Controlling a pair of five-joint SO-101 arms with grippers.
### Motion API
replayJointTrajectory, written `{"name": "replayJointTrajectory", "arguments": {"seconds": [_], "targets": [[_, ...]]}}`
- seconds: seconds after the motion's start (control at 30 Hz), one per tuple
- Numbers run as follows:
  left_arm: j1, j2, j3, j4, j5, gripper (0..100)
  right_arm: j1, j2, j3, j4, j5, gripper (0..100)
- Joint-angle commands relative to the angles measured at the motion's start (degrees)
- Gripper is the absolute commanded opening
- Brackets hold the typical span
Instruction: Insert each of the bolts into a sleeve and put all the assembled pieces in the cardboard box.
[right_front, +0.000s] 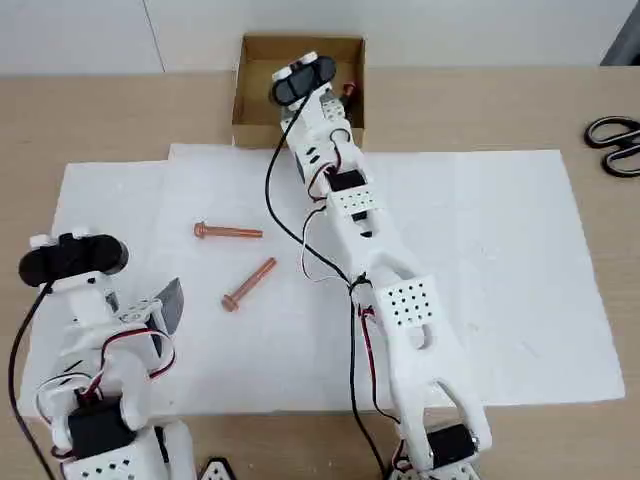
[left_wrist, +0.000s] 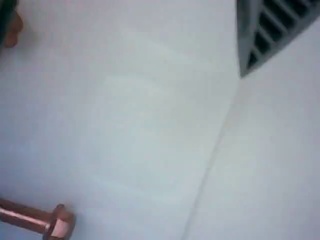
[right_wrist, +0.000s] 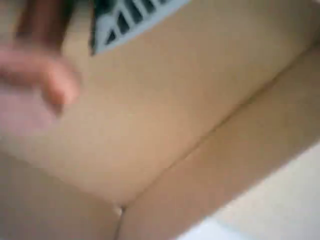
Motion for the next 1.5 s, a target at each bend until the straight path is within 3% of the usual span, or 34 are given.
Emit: {"name": "replayJointTrajectory", "arguments": {"seconds": [0.0,0.13,0.33,0.7,1.0,1.47], "targets": [[-0.4,-0.5,-0.2,0.1,-0.5,29,0.2,-1.3,-3.3,0.4,1.1,22.4],[-0.4,-0.5,-0.2,0.1,-0.5,29,0.9,-3.8,-5.4,2.4,1.1,22.4],[-0.3,-0.5,-0.2,0.1,-0.5,29,3.4,-9.8,-14.2,16.7,1.0,22.4],[-0.4,-0.5,-0.2,0.1,-0.4,29,5.6,-17.6,-38.3,55.4,0.9,22.4],[-0.4,-0.5,-0.1,0.1,-0.4,29,5.8,-30.5,-37.9,88.0,0.8,22.4],[-0.4,-0.6,-0.2,0.1,-0.4,29,12.2,-45.2,-35.6,90.5,0.9,22.3]]}}
